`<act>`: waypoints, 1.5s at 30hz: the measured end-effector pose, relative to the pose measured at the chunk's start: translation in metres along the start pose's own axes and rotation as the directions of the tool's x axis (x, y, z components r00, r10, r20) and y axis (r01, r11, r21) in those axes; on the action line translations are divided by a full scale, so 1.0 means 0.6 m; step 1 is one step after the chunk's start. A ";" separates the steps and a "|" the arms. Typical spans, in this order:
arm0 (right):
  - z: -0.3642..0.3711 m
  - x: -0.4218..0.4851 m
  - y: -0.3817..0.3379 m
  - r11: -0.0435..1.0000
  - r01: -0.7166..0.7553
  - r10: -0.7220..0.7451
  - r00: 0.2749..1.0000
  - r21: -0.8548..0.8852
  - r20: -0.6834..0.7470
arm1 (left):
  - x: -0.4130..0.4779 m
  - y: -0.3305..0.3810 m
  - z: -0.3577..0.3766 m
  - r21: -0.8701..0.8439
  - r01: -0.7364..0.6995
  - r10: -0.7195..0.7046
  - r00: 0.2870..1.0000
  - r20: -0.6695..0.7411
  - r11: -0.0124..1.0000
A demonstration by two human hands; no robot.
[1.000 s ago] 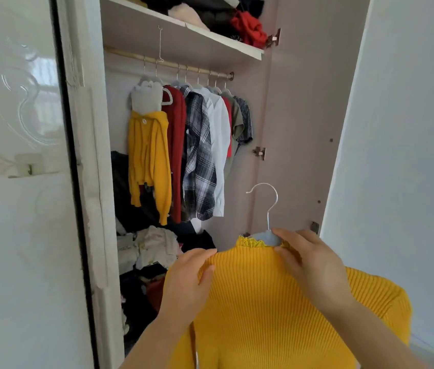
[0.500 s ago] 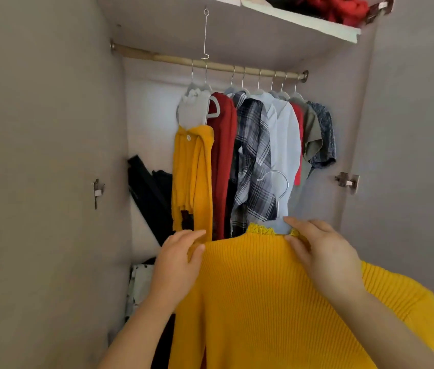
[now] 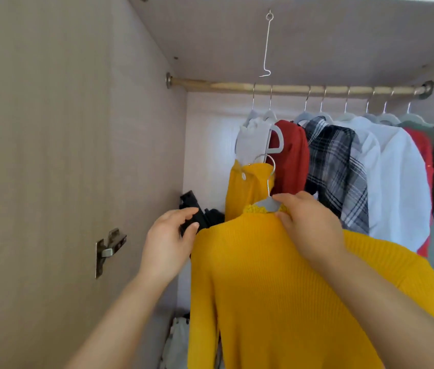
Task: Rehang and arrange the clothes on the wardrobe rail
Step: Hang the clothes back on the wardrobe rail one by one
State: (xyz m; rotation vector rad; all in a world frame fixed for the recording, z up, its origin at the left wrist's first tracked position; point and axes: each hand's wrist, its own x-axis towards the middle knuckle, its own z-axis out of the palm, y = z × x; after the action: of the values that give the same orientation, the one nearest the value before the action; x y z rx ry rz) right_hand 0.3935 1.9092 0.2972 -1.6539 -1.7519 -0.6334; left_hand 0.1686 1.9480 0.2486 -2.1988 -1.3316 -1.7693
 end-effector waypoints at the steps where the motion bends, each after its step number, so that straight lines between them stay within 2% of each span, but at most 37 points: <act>1: 0.010 0.030 -0.001 1.000 0.022 -0.023 1.000 -0.015 -0.008 | 0.020 -0.010 0.009 -0.001 -0.006 0.006 1.000 -0.016 1.000; 6: 0.050 0.186 -0.025 0.989 0.094 -0.106 0.990 -0.113 -0.098 | 0.136 -0.061 0.048 -0.031 -0.061 0.058 0.994 -0.087 0.998; 12: 0.077 0.372 -0.061 0.965 0.104 -0.145 0.976 -0.241 -0.162 | 0.282 -0.108 0.075 0.007 -0.147 0.146 0.979 -0.145 0.989; 18: 0.085 0.512 -0.067 0.971 0.089 -0.146 0.956 -0.223 -0.254 | 0.381 -0.125 0.091 0.049 -0.210 0.216 0.954 -0.208 0.976; 26: 0.079 0.620 -0.048 0.974 0.065 -0.146 0.912 -0.216 -0.383 | 0.445 -0.128 0.101 0.142 -0.249 0.280 0.918 -0.280 0.958; 32: 0.101 0.669 -0.040 0.974 0.086 -0.161 0.915 -0.209 -0.370 | 0.457 -0.143 0.110 0.155 -0.268 0.304 0.907 -0.293 0.951; 35: 0.117 0.681 -0.027 0.985 0.078 -0.125 0.937 -0.153 -0.327 | 0.463 -0.148 0.111 0.151 -0.269 0.302 0.908 -0.289 0.951; 40: 0.164 0.664 0.010 0.964 0.222 -0.252 0.940 -0.147 -0.232 | 0.466 -0.169 0.119 0.151 -0.232 0.267 0.923 -0.276 0.961; 45: 0.176 0.665 0.034 0.963 0.260 -0.270 0.925 -0.072 -0.266 | 0.456 -0.184 0.132 0.157 -0.223 0.257 0.934 -0.249 0.962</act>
State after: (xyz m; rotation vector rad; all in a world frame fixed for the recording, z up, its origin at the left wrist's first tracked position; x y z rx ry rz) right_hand 0.3988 2.2607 0.5147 -1.2870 -1.7782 -0.9739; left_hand 0.1614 2.2188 0.3899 -1.8817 -1.0355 -1.7588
